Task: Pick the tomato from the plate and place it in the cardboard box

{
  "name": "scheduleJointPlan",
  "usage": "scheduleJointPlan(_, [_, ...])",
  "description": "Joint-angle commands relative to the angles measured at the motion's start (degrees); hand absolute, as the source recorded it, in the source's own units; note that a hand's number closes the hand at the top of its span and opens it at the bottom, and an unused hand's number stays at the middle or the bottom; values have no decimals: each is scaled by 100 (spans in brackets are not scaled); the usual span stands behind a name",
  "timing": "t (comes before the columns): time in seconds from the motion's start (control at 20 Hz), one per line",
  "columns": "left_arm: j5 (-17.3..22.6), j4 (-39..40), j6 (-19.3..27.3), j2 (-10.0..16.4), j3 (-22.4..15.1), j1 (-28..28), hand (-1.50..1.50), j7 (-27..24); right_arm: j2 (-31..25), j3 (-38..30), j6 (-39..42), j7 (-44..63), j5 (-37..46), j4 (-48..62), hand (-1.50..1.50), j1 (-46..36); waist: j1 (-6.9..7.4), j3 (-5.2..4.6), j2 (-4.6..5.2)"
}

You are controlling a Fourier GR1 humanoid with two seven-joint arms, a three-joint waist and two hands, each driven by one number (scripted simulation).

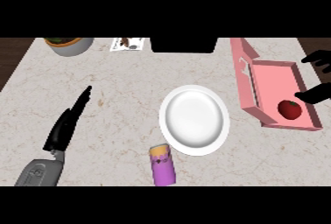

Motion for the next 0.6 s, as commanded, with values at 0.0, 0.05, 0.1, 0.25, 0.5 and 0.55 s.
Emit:
scheduleJointPlan(0.0, [117,-50,-173,111,146,-204,0,141,212,-305,-883,-984,-297,697,-150,-64,3,4,12])
scheduleJointPlan(0.05, [24,66,-59,-9,52,-67,0,-42,340,-424,-910,-941,-489,661,-150,-438,39,3,20])
scheduleJointPlan(0.1, [-152,-123,88,-126,-140,150,0,-14,293,-683,-1019,-1175,-737,541,-150,-282,0,6,-5])
scheduleJointPlan(0.25, [15,-31,-78,36,64,-33,0,32,594,-1231,-1308,-1555,-1437,670,-150,-521,-3,11,5])
scheduleJointPlan(0.5, [-128,208,39,-36,96,-228,0,-67,644,-1782,-1283,-1824,-2144,1367,-150,-780,-43,0,12])
scheduleJointPlan(0.55, [-15,-1,-119,102,135,215,0,-306,535,-1981,-1269,-1750,-2279,1443,-150,-735,-12,0,-6])
